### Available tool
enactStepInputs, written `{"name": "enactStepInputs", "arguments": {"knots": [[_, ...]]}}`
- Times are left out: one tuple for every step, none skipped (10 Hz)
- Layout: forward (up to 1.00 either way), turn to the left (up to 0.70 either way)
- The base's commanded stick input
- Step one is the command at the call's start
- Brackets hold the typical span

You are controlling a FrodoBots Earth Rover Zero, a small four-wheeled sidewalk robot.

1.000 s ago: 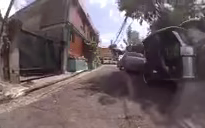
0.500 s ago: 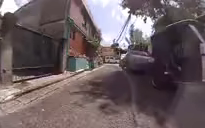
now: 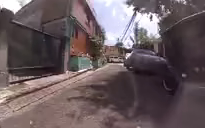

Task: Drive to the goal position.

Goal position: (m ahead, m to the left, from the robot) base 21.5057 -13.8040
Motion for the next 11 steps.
{"name": "enactStepInputs", "arguments": {"knots": [[0.7,-0.27],[0.7,-0.27],[0.7,-0.27],[0.7,-0.27],[0.7,-0.16],[0.7,0.01],[0.7,0.08],[0.7,0.08],[0.7,0.08],[0.7,0.08],[0.7,0.08]]}}
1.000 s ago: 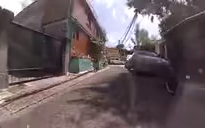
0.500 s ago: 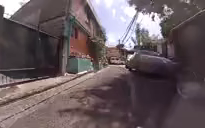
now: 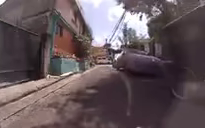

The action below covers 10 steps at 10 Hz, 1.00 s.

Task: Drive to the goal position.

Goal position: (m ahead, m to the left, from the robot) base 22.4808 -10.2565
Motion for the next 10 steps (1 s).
{"name": "enactStepInputs", "arguments": {"knots": [[0.7,0.08],[0.7,0.08],[0.7,0.07],[0.7,-0.27],[0.7,-0.26],[0.7,0.08],[0.7,0.08],[0.7,0.08],[0.7,0.08],[0.7,0.08]]}}
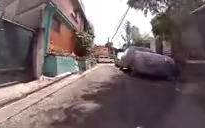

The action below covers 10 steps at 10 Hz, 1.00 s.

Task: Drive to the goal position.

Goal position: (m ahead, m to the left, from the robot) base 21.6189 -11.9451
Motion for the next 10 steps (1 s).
{"name": "enactStepInputs", "arguments": {"knots": [[0.7,0.08],[0.7,0.08],[0.7,0.08],[0.7,0.08],[0.7,0.08],[0.7,0.08],[0.7,0.08],[0.7,0.08],[0.7,0.08],[0.7,0.08]]}}
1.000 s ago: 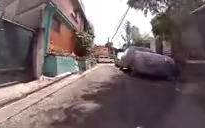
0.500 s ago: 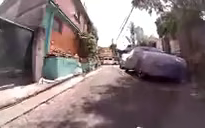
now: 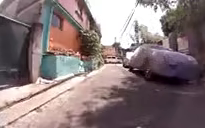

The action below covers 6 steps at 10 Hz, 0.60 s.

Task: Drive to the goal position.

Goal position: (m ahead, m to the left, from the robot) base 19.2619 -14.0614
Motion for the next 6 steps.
{"name": "enactStepInputs", "arguments": {"knots": [[0.7,0.08],[0.7,0.08],[0.7,0.08],[0.7,0.08],[0.7,0.08],[0.7,0.08]]}}
